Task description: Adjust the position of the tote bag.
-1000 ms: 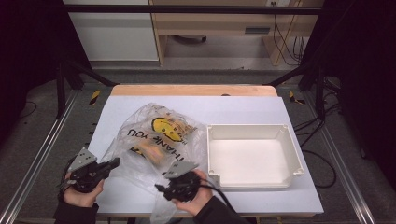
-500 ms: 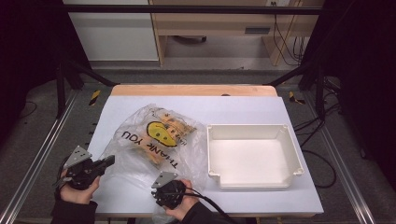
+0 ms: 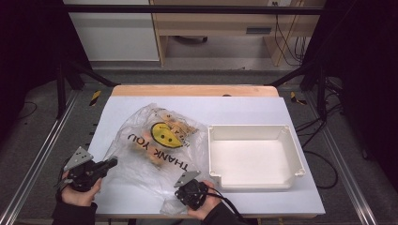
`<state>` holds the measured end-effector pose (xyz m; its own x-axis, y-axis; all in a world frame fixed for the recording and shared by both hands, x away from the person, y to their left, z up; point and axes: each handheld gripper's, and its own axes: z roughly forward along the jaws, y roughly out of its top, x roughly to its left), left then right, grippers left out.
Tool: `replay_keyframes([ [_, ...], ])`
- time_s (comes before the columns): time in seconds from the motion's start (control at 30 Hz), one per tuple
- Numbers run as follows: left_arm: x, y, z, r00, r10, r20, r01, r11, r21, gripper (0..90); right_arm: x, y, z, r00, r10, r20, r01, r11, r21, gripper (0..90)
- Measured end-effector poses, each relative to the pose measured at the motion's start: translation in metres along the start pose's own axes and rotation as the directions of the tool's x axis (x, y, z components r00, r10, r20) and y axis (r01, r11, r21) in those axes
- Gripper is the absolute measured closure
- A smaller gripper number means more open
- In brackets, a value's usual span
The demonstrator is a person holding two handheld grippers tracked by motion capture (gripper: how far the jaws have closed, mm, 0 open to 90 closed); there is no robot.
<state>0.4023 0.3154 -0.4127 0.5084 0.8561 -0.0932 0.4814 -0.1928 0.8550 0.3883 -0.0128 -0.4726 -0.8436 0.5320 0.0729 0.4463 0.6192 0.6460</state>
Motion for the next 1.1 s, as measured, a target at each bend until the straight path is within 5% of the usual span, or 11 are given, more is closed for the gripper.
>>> replay_keyframes([
  [0.1, -0.002, 0.001, 0.001, 1.0000, 0.007, -0.002, -0.007, 1.0000, -0.003, 89.4, 0.003, 0.005, -0.002, 0.9999, -0.017, -0.002, 0.017, 0.999, -0.039, 90.0],
  [0.27, 0.000, 0.000, 0.000, 1.0000, 0.006, -0.006, -0.006, 1.0000, -0.002, 89.4, 0.026, 0.034, 0.015, 0.9966, -0.082, -0.012, 0.080, 0.990, -0.117, 77.5],
  [0.53, 0.004, -0.002, 0.001, 0.9999, -0.001, -0.014, 0.001, 1.0000, -0.001, 89.4, 0.029, 0.045, 0.053, 0.9965, -0.075, 0.037, 0.079, 0.991, -0.108, 59.0],
  [0.63, 0.004, -0.002, 0.001, 0.9998, 0.000, -0.018, 0.000, 1.0000, 0.000, 89.4, 0.027, 0.044, 0.053, 0.9969, -0.063, 0.047, 0.067, 0.992, -0.109, 63.9],
  [0.83, 0.005, -0.002, 0.002, 0.9998, -0.003, -0.021, 0.004, 1.0000, 0.005, 89.4, 0.026, 0.042, 0.053, 0.9973, -0.035, 0.065, 0.042, 0.992, -0.122, 89.1],
  [0.97, 0.007, -0.003, 0.001, 0.9996, -0.009, -0.025, 0.009, 1.0000, 0.001, 89.4, 0.028, 0.043, 0.053, 0.9961, -0.035, 0.081, 0.044, 0.992, -0.115, 90.0],
  [1.1, 0.008, -0.003, 0.000, 0.9996, -0.010, -0.026, 0.010, 0.9999, -0.007, 89.4, 0.026, 0.043, 0.048, 0.9985, -0.039, 0.038, 0.043, 0.994, -0.105, 90.0],
])
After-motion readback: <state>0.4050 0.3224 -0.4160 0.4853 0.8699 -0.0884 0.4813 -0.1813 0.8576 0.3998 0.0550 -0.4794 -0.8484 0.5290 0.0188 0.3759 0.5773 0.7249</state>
